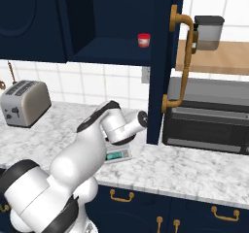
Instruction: Pick the canned food and place it on the digital scale for weighing, and close the cabinet.
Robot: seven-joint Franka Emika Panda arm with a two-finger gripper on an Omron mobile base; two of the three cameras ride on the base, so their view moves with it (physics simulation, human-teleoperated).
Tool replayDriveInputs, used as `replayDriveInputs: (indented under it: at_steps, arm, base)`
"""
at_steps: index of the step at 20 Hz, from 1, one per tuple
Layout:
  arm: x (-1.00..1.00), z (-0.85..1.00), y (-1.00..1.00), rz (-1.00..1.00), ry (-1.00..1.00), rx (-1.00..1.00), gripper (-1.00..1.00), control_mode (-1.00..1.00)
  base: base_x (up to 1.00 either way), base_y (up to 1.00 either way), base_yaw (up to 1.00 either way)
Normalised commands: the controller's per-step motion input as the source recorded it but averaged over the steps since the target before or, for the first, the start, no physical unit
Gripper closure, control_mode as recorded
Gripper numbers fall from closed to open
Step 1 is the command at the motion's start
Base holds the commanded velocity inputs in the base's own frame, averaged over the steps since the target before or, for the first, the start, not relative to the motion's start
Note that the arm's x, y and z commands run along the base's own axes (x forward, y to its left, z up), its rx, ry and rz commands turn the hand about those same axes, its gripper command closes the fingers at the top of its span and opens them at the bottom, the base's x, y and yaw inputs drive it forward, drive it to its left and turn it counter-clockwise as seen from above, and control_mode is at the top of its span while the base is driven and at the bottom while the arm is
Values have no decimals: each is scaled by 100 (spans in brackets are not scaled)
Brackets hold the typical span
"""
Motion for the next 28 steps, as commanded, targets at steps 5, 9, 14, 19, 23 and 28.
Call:
replayDriveInputs:
  at_steps: [5,9,14,19,23,28]
  arm:
    - [8,-23,-1,2,-7,1,100,-100]
    - [17,-31,0,2,-6,1,100,-100]
    - [13,-9,0,0,-3,1,100,-100]
    - [12,-9,0,0,0,0,100,-100]
    - [1,-20,4,0,1,0,-100,-100]
    - [-12,2,0,0,-2,0,-100,-100]
  base:
    - [0,0,0]
    - [0,0,0]
    - [0,0,0]
    - [0,0,0]
    - [0,0,0]
    - [0,0,0]
